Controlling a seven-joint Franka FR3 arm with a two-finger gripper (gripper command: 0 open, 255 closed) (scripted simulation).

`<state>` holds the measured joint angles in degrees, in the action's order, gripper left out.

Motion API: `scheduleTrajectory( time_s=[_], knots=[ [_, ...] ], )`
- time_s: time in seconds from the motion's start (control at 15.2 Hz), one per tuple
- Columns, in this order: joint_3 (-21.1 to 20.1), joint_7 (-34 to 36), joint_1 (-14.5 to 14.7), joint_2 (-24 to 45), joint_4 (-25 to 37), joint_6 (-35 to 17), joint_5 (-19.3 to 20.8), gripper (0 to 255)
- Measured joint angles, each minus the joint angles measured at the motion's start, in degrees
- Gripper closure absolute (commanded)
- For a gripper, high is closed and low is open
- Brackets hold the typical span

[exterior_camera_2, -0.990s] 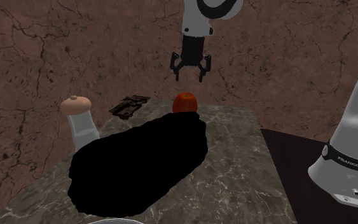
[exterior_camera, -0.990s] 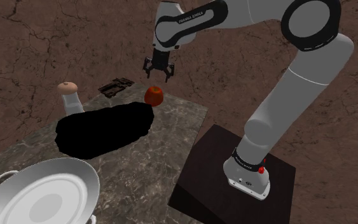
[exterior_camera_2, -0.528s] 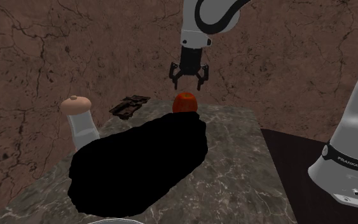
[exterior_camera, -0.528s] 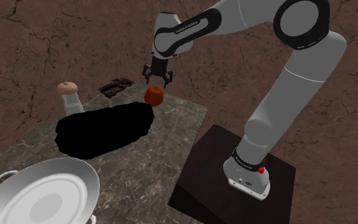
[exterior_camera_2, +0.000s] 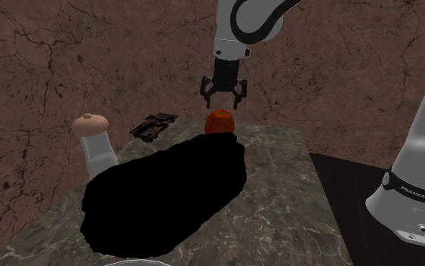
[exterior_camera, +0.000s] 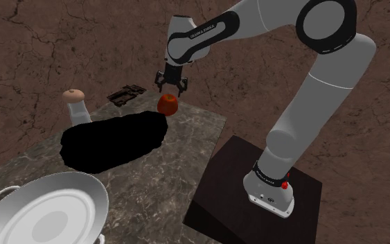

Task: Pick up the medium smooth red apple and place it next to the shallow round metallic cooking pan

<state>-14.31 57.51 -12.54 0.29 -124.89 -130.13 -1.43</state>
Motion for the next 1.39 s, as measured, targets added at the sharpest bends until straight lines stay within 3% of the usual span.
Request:
scheduleTrajectory(
  time_s=[0.66,1.39],
  knots=[
    [0.0,0.0,0.0,0.0,0.1,0.0,0.0,255],
    [0.1,-0.4,-0.1,-3.3,4.3,7.5,-0.8,255]
  ],
)
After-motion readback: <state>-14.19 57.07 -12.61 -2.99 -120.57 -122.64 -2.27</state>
